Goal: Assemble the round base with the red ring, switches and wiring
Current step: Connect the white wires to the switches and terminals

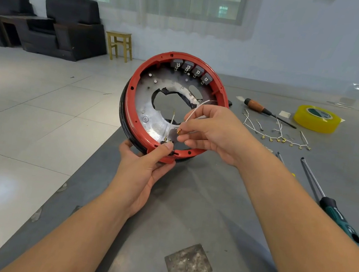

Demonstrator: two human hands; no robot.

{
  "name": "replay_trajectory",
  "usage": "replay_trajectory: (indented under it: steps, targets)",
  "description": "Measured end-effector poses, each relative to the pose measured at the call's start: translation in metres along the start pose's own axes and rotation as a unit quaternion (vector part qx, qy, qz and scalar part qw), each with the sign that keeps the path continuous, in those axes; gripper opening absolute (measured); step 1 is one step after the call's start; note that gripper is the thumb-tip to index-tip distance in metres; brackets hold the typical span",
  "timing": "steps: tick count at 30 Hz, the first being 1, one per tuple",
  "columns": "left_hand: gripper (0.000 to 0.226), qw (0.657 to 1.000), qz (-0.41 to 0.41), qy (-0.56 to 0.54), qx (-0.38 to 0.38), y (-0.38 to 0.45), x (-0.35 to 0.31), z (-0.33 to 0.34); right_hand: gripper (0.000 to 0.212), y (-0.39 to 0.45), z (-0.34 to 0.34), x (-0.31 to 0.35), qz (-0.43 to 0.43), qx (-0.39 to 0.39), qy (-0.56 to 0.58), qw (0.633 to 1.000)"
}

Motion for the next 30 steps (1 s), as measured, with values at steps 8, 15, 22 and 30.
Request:
replay_trajectory:
  steps: [8,15,22,30]
  targets:
    - [0.081,1.000,0.008,0.019,0.004,0.0001,0.0013,-0.0014,0.018,0.0049,-0.0011,-0.0017,-0.015,-0.048,-0.056,0.997]
    - [0.075,0.999,0.017,0.032,0.008,-0.0012,0.0016,-0.0012,0.018,0.0056,-0.0018,-0.0014,-0.028,-0.059,-0.079,0.995]
    - [0.103,0.999,0.014,0.022,0.025,-0.0041,-0.0006,0.0023,0.019,0.0058,-0.0013,-0.0015,-0.035,-0.059,-0.105,0.992]
    - [0.107,0.999,0.013,0.035,0.032,-0.0044,-0.0009,0.0028,0.020,0.0034,0.0032,-0.0014,-0.035,-0.051,-0.134,0.989]
Point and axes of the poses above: each hand's wrist, its own y-axis towards the middle knuckle, its own z-axis out of the palm, x = y × z, the point moved 4 cm from there along y, towards the middle knuckle, and after that the axes turned 7 degrees about -x, right-handed, at the moved point
